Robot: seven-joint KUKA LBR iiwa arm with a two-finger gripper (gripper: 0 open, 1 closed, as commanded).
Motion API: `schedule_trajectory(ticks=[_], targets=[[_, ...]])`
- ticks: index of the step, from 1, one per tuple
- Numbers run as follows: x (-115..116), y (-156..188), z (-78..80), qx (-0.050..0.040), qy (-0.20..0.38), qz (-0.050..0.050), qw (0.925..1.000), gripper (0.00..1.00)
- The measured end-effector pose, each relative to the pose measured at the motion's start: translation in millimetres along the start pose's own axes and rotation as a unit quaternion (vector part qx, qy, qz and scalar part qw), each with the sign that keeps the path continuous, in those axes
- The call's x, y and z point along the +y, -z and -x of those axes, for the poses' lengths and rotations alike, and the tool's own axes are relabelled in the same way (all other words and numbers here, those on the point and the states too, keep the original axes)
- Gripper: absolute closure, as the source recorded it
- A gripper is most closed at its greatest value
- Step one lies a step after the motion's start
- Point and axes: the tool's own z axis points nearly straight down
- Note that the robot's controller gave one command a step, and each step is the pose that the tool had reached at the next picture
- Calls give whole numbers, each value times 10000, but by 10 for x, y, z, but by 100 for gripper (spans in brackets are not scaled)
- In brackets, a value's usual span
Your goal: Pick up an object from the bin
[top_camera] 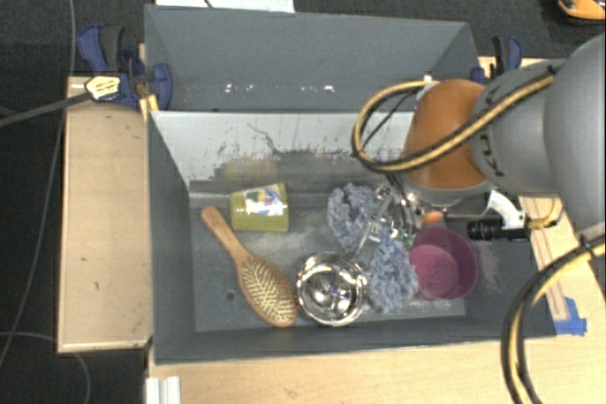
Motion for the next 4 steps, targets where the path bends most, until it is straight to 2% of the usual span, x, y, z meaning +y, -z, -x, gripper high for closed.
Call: schedule_trajectory(ticks=[1, 2, 4], targets=[[-44, 7, -53, -15, 1371, 23, 9906, 0], [7, 7, -8, -7, 108, 20, 9999, 100], [12, 58, -8, -20, 110, 29, 9999, 100]])
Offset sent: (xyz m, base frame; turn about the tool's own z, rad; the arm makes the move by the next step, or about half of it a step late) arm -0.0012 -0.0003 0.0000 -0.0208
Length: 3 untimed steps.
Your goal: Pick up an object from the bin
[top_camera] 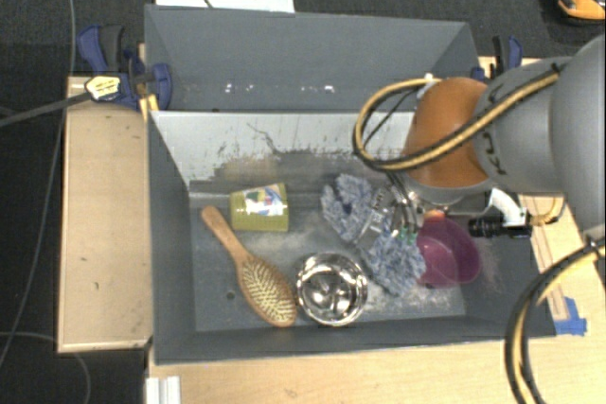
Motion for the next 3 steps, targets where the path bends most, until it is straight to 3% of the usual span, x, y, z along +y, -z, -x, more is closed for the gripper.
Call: schedule_trajectory(ticks=[1, 3], targets=[[4, 107, -2, -5, 2, 7, 10000, 100], [7, 695, -7, 13, 27, 3, 10000, 100]])
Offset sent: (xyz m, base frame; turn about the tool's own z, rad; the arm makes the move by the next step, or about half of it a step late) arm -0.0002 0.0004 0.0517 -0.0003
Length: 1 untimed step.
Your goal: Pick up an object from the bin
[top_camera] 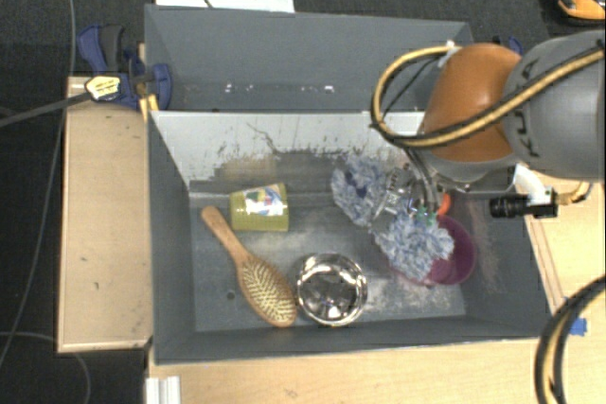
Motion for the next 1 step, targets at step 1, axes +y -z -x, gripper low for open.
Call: schedule_trajectory(ticks=[1], targets=[[3, 155, 9, -15, 8, 7, 10000, 100]])
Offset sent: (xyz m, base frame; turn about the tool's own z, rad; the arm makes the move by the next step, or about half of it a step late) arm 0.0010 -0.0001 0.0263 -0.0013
